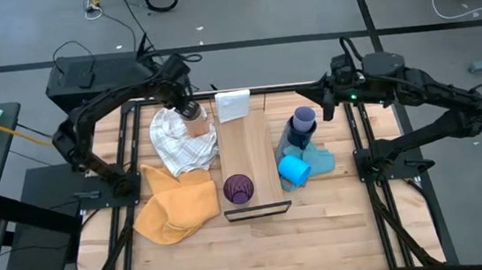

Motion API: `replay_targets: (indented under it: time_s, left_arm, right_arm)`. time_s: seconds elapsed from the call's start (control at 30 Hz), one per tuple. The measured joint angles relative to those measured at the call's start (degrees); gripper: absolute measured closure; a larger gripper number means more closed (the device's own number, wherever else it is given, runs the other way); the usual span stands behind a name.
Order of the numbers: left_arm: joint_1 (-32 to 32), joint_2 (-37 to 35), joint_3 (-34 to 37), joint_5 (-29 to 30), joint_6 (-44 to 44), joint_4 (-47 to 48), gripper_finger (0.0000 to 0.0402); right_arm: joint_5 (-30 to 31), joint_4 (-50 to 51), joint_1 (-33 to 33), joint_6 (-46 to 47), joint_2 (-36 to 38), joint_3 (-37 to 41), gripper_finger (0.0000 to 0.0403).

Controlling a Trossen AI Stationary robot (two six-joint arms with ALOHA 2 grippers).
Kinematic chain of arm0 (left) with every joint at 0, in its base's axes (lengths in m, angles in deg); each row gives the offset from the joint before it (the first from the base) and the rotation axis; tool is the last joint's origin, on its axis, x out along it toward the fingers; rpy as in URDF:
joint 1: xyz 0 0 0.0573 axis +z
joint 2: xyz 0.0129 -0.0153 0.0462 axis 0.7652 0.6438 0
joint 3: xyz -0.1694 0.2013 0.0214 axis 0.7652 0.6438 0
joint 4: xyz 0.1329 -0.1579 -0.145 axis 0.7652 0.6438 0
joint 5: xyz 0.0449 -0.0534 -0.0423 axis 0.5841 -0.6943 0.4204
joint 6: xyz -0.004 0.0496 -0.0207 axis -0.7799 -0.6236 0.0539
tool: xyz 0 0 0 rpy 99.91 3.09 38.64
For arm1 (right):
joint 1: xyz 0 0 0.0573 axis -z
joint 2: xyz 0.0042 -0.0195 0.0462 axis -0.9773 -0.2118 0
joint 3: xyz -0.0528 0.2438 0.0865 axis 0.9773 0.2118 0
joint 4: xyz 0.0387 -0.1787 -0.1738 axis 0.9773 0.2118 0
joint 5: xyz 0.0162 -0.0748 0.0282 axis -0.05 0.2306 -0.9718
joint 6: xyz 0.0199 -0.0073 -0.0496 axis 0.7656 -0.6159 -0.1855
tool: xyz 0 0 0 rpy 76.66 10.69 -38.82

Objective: Stack small to large cups/mugs on shelf
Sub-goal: Put the brown cup on the shelf

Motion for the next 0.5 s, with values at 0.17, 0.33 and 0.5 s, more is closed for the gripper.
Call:
replay_targets:
  time_s: [0.17,0.33,0.5]
  left_arm:
    - [0.4,0.8,0.0,1.5,-0.3,-0.1,0.0299]
    - [1.4,0.8,0.0,1.6,-0.3,-0.4,0.0299]
    - [2.0,0.8,0.0,1.6,-0.6,-0.7,0.0296]
  right_arm:
    - [-0.8,0.0,0.0,0.0,0.2,0.0,0.0388]
    - [-1.3,0.0,0.0,-0.4,0.2,0.0,0.0388]
    - [-1.3,0.0,0.0,-0.5,0.2,0.0,0.0388]
